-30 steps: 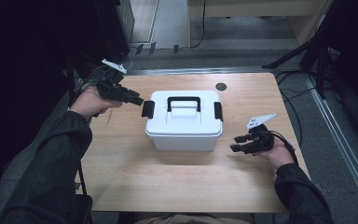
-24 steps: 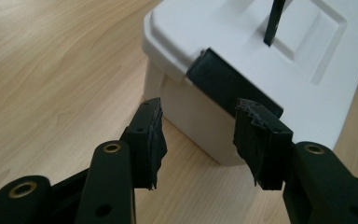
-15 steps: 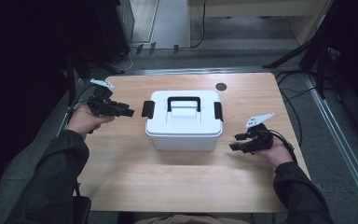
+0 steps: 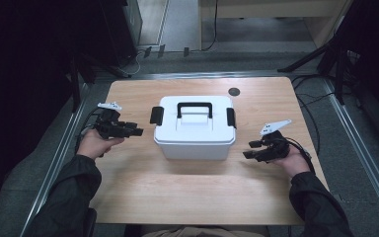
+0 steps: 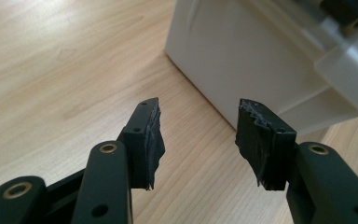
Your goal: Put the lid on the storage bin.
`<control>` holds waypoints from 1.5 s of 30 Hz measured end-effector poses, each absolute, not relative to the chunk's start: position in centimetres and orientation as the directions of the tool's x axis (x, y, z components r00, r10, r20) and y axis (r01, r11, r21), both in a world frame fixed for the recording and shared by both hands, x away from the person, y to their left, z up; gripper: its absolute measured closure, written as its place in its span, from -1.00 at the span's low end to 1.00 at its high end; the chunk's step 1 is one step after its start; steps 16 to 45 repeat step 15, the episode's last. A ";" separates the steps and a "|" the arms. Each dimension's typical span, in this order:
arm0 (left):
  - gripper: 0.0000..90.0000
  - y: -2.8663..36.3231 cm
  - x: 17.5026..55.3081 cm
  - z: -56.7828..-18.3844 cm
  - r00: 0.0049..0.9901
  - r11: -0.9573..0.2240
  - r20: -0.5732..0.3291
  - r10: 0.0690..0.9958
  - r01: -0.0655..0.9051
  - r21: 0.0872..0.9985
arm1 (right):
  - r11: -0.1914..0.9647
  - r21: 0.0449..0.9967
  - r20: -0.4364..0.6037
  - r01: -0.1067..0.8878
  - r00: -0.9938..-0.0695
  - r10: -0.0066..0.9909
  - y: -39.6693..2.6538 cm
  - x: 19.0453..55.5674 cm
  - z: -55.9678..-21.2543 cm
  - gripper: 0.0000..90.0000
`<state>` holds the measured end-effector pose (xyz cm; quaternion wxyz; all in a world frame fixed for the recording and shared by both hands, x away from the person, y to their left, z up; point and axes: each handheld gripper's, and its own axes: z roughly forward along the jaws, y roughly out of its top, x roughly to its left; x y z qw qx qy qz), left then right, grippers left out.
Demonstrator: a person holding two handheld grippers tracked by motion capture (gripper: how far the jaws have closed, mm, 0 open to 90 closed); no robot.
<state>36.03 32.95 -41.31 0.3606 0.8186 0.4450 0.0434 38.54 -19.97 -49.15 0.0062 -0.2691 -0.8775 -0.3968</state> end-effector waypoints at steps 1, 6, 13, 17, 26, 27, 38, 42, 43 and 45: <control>0.10 32.9 35.9 -41.6 0.598 -0.341 -0.248 0.762 0.697 0.631 | 0.540 0.692 0.226 0.480 -0.854 0.468 -20.0 38.5 -49.1 0.00; 0.09 32.4 35.2 -42.7 0.592 -0.323 -0.260 0.763 0.697 0.640 | 0.541 0.689 0.226 0.482 -0.852 0.471 -19.9 38.5 -49.2 0.00; 0.06 31.8 34.9 -43.4 0.596 -0.321 -0.259 0.760 0.691 0.648 | 0.540 0.693 0.217 0.478 -0.852 0.476 -19.7 38.4 -49.2 0.00; 0.05 31.8 34.9 -43.6 0.597 -0.314 -0.261 0.759 0.686 0.656 | 0.534 0.694 0.220 0.483 -0.849 0.481 -19.7 38.4 -49.1 0.00; 0.05 31.8 34.9 -43.6 0.597 -0.314 -0.261 0.759 0.686 0.656 | 0.534 0.694 0.220 0.483 -0.849 0.481 -19.7 38.4 -49.1 0.00; 0.05 31.8 34.9 -43.6 0.597 -0.314 -0.261 0.759 0.686 0.656 | 0.534 0.694 0.220 0.483 -0.849 0.481 -19.7 38.4 -49.1 0.00; 0.05 31.8 34.9 -43.6 0.597 -0.314 -0.261 0.759 0.686 0.656 | 0.534 0.694 0.220 0.483 -0.849 0.481 -19.7 38.4 -49.1 0.00; 0.05 31.8 34.9 -43.6 0.597 -0.314 -0.261 0.759 0.686 0.656 | 0.534 0.694 0.220 0.483 -0.849 0.481 -19.7 38.4 -49.1 0.00; 0.05 31.8 34.9 -43.6 0.597 -0.314 -0.261 0.759 0.686 0.656 | 0.534 0.694 0.220 0.483 -0.849 0.481 -19.7 38.4 -49.1 0.00; 0.05 31.8 34.9 -43.6 0.597 -0.314 -0.261 0.759 0.686 0.656 | 0.534 0.694 0.220 0.483 -0.849 0.481 -19.7 38.4 -49.1 0.00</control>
